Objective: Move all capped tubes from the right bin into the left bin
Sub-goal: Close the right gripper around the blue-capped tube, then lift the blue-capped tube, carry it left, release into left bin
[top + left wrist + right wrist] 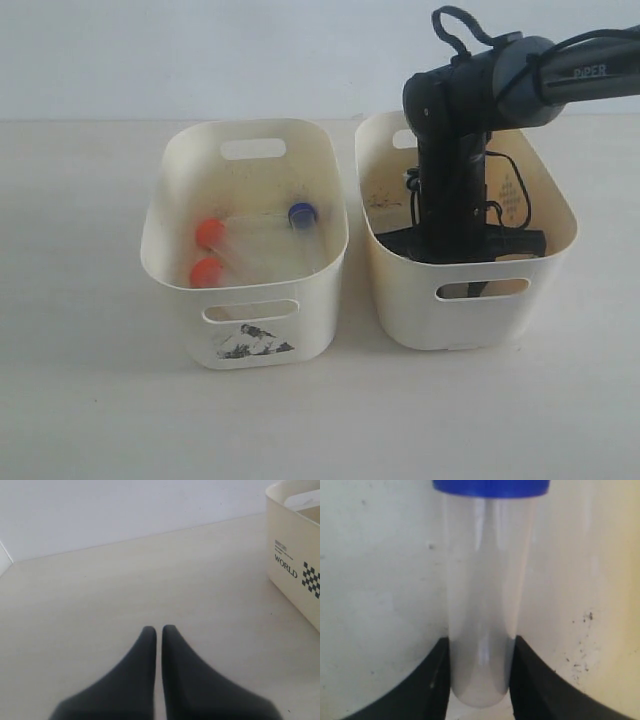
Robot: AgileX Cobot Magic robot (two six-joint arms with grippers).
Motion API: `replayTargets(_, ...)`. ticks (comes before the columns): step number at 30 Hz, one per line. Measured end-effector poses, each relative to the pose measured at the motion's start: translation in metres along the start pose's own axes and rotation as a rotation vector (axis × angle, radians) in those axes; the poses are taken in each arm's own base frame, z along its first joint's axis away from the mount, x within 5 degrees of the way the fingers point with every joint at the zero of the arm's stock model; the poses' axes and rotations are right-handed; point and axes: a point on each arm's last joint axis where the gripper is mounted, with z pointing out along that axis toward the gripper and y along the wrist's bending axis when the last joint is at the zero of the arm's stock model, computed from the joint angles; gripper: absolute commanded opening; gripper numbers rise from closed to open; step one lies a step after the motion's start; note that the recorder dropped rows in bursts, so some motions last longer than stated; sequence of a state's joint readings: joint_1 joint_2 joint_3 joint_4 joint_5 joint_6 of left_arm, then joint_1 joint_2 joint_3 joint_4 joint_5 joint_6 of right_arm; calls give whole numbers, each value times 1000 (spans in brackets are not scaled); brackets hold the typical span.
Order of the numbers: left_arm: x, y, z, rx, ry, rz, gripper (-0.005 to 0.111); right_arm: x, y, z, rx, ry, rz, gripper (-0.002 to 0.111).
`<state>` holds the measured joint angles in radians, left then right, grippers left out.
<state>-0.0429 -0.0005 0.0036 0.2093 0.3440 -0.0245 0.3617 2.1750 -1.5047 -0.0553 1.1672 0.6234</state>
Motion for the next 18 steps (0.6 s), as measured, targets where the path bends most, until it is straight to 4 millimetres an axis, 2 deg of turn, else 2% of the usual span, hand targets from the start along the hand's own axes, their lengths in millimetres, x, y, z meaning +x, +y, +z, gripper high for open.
replayTargets(7, 0, 0, 0, 0, 0, 0, 4, 0, -1, -3, 2, -9, -108, 0)
replayTargets(9, 0, 0, 0, 0, 0, 0, 4, 1, -2, -7, 0, -20, -144, 0)
replayTargets(11, 0, 0, 0, 0, 0, 0, 4, 5, -6, -20, -5, -24, -169, 0)
replayTargets(16, 0, 0, 0, 0, 0, 0, 4, 12, -13, -87, -101, -172, -172, 0)
replayTargets(18, 0, 0, 0, 0, 0, 0, 4, 22, -18, -133, -181, -286, -170, 0)
